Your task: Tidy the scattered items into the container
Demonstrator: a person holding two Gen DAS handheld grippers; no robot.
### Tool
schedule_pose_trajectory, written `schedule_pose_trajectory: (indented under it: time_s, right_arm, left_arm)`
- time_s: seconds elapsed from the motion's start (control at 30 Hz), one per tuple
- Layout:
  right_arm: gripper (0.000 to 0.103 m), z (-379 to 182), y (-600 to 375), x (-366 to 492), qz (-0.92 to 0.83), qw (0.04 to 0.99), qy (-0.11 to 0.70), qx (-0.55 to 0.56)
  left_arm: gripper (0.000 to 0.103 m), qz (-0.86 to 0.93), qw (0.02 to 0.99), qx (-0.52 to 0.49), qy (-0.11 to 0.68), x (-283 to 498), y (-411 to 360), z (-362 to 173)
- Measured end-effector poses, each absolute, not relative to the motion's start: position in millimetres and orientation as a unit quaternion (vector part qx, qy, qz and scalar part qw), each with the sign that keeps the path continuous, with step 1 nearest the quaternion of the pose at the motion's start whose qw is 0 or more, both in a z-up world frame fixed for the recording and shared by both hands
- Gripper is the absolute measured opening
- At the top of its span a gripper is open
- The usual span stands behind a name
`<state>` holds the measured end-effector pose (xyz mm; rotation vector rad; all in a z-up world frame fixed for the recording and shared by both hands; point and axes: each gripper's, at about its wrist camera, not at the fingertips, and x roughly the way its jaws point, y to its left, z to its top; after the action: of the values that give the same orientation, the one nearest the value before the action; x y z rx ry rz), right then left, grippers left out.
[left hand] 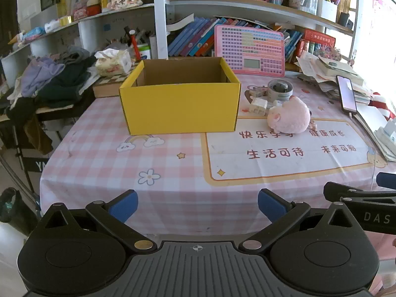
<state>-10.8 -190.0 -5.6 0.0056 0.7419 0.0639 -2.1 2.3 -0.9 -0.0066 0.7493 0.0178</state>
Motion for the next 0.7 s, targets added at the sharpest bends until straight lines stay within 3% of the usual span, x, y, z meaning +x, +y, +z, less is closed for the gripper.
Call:
schedule_pose_trajectory:
  time_s: [0.7]
  right_arm:
    - [0.103,-6.2,-192.5,-10.2,0.029,0.932,0.362,0.004]
  left_arm:
    - [0.103,0.008,0.931,-0.004,0.364,0.3,2.7,-0.6]
